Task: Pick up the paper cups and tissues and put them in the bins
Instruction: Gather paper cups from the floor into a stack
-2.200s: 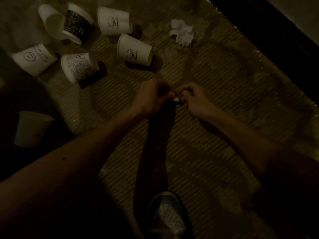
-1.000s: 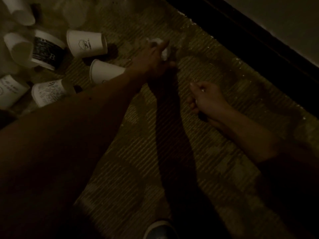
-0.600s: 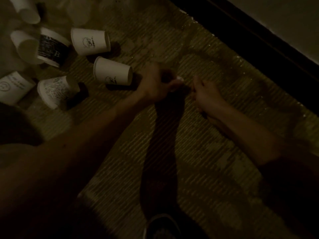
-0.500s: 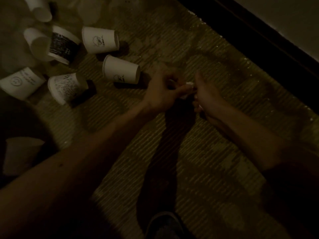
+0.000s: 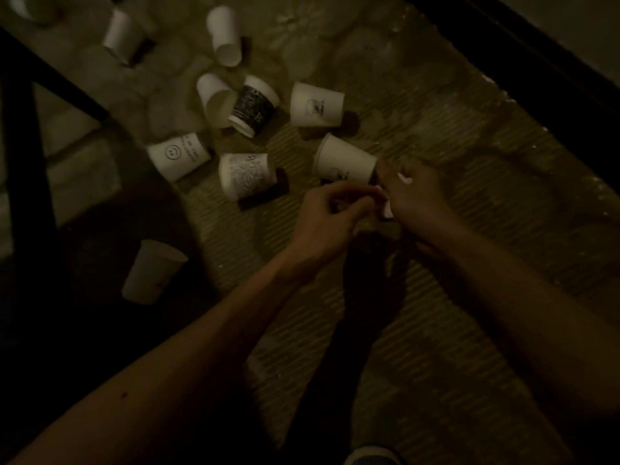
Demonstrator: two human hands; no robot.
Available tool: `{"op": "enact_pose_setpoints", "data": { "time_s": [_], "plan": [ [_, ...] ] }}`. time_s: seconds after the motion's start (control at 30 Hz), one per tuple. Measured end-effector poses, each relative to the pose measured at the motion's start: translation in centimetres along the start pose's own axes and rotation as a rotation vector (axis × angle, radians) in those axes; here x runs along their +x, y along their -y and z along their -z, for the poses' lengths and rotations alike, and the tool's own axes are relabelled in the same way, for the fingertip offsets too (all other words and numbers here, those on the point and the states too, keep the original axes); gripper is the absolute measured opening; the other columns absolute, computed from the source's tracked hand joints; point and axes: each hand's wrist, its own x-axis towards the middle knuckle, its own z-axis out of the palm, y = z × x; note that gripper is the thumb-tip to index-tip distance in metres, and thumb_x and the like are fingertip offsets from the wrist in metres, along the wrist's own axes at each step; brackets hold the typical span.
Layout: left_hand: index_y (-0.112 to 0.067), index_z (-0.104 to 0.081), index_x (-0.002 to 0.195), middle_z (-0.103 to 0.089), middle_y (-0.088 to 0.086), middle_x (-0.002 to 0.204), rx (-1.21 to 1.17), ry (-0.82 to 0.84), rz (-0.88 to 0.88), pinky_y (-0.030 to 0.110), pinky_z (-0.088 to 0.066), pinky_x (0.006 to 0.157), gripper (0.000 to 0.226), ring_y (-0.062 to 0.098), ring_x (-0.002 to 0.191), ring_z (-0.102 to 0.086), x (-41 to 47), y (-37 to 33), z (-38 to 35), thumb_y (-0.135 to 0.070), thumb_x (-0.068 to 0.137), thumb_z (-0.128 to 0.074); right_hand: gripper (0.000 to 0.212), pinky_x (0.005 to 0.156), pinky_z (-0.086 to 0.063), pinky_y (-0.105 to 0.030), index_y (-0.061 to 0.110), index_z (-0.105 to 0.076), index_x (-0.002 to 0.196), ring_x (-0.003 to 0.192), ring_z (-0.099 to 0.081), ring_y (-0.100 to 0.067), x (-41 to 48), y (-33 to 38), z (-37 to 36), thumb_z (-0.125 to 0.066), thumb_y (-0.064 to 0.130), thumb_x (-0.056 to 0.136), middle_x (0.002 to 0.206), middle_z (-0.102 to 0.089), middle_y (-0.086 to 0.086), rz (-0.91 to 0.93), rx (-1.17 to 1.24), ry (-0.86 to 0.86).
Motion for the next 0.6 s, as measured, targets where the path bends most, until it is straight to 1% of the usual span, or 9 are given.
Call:
{"op": "enact_pose_setpoints", "data": {
  "time_s": [0.07, 0.13, 0.2, 0.27, 0.33, 0.4, 0.47, 0.53, 0.6],
  "plan": [
    [-0.030, -0.065, 0.099, -0.066, -0.015, 0.093, -0.049, -0.146, 0.125, 0.018, -0.049, 0.058, 0.008, 0.006, 0.084, -0.066, 0.8, 0.6, 1.1, -0.023, 0.095, -0.064, 0.025, 0.051, -0.041, -0.016, 0.014, -0.056, 0.079, 0.059, -0.055, -0.002, 1.1, 0.2, -0.3, -0.059, 0.032, 0.096, 0.071, -0.057, 0.005, 0.125, -0.226, -0.032],
    [-0.030, -0.057, 0.118, -0.062, -0.009, 0.106, -0.111, -0.187, 0.224, 0.022, -0.056, 0.061, 0.023, 0.014, 0.091, -0.068, 2.0, 1.3, 1.9, -0.030, 0.096, -0.062, 0.020, 0.060, -0.039, -0.021, 0.017, -0.057, 0.094, 0.080, -0.054, -0.010, 2.0, 0.2, -0.3, -0.059, 0.037, 0.095, 0.088, -0.058, 0.003, 0.172, -0.384, -0.023],
    [-0.032, -0.041, 0.143, -0.055, 0.002, 0.131, -0.081, -0.149, 0.288, 0.037, -0.059, 0.084, 0.051, 0.020, 0.111, -0.063, 3.6, 2.1, 2.4, -0.038, 0.096, -0.060, 0.025, 0.069, -0.047, -0.024, 0.021, -0.056, 0.106, 0.095, -0.056, -0.013, 2.8, 0.0, -0.6, -0.062, 0.040, 0.092, 0.105, -0.056, 0.002, 0.146, -0.452, 0.007],
    [-0.032, -0.031, 0.151, -0.040, 0.008, 0.149, 0.008, -0.126, 0.306, 0.046, -0.051, 0.100, 0.061, 0.025, 0.128, -0.051, 4.8, 2.7, 2.4, -0.043, 0.097, -0.057, 0.041, 0.083, -0.056, -0.043, 0.022, -0.054, 0.121, 0.107, -0.059, -0.020, 3.2, -0.2, -0.9, -0.069, 0.040, 0.087, 0.122, -0.056, -0.001, 0.106, -0.514, 0.059],
    [-0.022, -0.041, 0.146, -0.050, 0.008, 0.141, -0.006, -0.124, 0.274, 0.039, -0.052, 0.097, 0.051, 0.022, 0.123, -0.055, 5.8, 3.1, 2.1, -0.041, 0.100, -0.052, 0.060, 0.081, -0.058, -0.049, 0.022, -0.050, 0.133, 0.111, -0.059, -0.024, 3.4, -0.4, -1.1, -0.075, 0.039, 0.082, 0.132, -0.054, -0.005, 0.076, -0.494, 0.131],
    [-0.013, -0.057, 0.125, -0.066, 0.006, 0.114, -0.070, -0.101, 0.259, 0.029, -0.055, 0.078, 0.032, 0.016, 0.101, -0.065, 6.4, 3.3, 1.9, -0.035, 0.103, -0.047, 0.068, 0.069, -0.061, -0.041, 0.024, -0.050, 0.133, 0.105, -0.060, -0.019, 3.4, -0.7, -1.2, -0.081, 0.041, 0.075, 0.129, -0.053, -0.003, 0.083, -0.483, 0.152],
    [-0.012, -0.061, 0.112, -0.066, 0.000, 0.091, -0.038, -0.045, 0.242, 0.019, -0.050, 0.062, 0.028, 0.009, 0.081, -0.064, 6.6, 3.5, 2.3, -0.032, 0.105, -0.043, 0.074, 0.075, -0.058, -0.039, 0.025, -0.053, 0.129, 0.104, -0.055, -0.016, 3.4, -1.1, -1.1, -0.084, 0.049, 0.066, 0.121, -0.049, 0.001, 0.129, -0.635, 0.131],
    [-0.012, -0.062, 0.111, -0.062, -0.005, 0.085, 0.064, 0.032, 0.207, 0.020, -0.047, 0.062, 0.029, 0.007, 0.077, -0.060, 6.3, 3.9, 3.1, -0.033, 0.105, -0.042, 0.083, 0.087, -0.053, -0.044, 0.026, -0.055, 0.126, 0.113, -0.051, -0.020, 3.1, -1.1, -1.2, -0.082, 0.060, 0.055, 0.118, -0.040, 0.003, 0.136, -0.724, 0.167],
    [-0.013, -0.062, 0.104, -0.061, -0.004, 0.086, 0.123, 0.125, 0.181, 0.025, -0.047, 0.068, 0.029, 0.009, 0.079, -0.060, 5.6, 4.1, 3.8, -0.034, 0.105, -0.042, 0.093, 0.088, -0.053, -0.046, 0.024, -0.054, 0.125, 0.114, -0.050, -0.021, 2.6, -1.4, -1.7, -0.077, 0.066, 0.045, 0.119, -0.040, 0.002, 0.137, -0.738, 0.222]
  ]
}}
